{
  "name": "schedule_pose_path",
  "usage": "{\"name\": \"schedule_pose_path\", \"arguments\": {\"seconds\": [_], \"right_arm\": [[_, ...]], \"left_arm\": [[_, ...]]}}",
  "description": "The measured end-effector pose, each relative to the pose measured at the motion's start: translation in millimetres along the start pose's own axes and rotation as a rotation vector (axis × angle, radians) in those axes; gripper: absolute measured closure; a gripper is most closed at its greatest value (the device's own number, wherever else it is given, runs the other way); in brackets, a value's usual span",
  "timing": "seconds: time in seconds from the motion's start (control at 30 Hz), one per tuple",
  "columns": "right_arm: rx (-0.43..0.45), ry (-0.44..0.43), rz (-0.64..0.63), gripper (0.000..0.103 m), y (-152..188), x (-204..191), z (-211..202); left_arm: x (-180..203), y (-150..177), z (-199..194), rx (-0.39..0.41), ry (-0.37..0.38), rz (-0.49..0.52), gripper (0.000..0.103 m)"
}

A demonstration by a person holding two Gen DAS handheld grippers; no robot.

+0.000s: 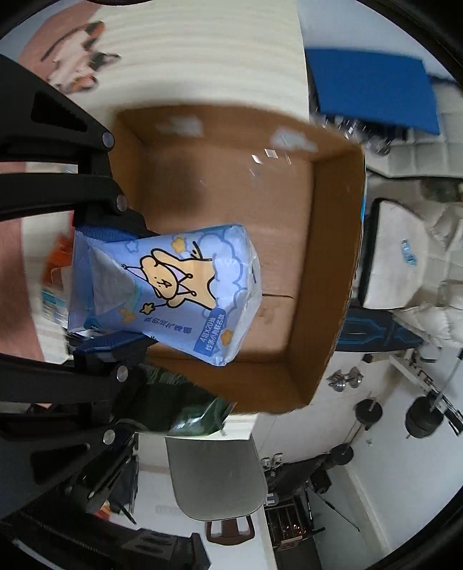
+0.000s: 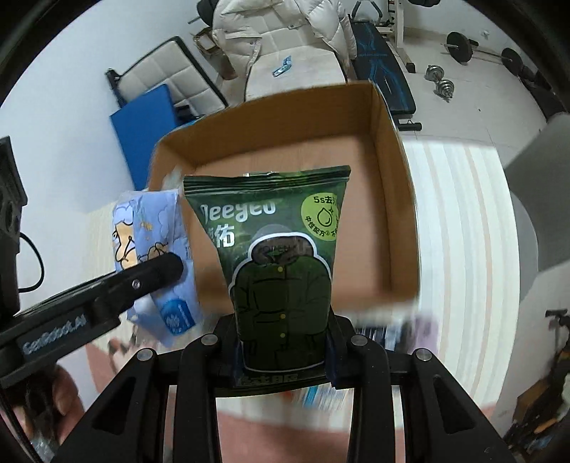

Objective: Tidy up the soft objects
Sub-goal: 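Carry both packs into the cardboard box and open both tools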

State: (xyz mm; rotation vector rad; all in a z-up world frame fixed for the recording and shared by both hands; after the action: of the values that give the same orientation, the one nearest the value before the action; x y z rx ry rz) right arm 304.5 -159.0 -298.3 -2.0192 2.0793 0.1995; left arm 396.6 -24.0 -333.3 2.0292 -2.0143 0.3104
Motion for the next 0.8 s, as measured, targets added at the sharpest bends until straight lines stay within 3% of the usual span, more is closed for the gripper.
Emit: {"name": "schedule_pose_path", "arguments": {"seconds": [0.07,0.3,0.57,0.63,0.7,0.8], "right_arm": [[-0.018,0.021,-0.002,0.067,-41,-2,12],[-0.095,0.066,0.014,0.067,-117,19,86],[-0.127,0.094,0.019,0.066,-144,31,122],[-0.119,0.105,0.02,0.066,-142,37,119],[-0.116,0.107,0.03,0.056,-134,35,110],[-0.114,0.099,0.03,0.05,-128,31,102]], "left_arm": [[-3,-25,25,-0.047,0.013,-0.024,0.064],[-6,-82,91,-0.16,0.048,-0.087,0.064],[1,-89,107,-0.192,-0.022,-0.056,0.059],[1,-87,106,-0.21,-0.043,-0.041,0.053],[1,-86,104,-0.212,-0.062,-0.027,0.035],[-1,-82,89,-0.167,-0.126,0.013,0.016]]}}
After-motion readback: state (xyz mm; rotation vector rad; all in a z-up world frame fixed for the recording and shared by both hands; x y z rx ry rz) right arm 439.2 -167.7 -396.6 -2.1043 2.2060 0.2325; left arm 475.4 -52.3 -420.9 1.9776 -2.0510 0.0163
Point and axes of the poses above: each gripper's, at about its wrist camera, not at the fingertips, and z roughly the way its jaws point, x to its right, y to its underside, the point moved 8 cm from there along z, roughly the way its jaws point, and after that the axes turned 5 degrees about -x, right-handed, at the moved point
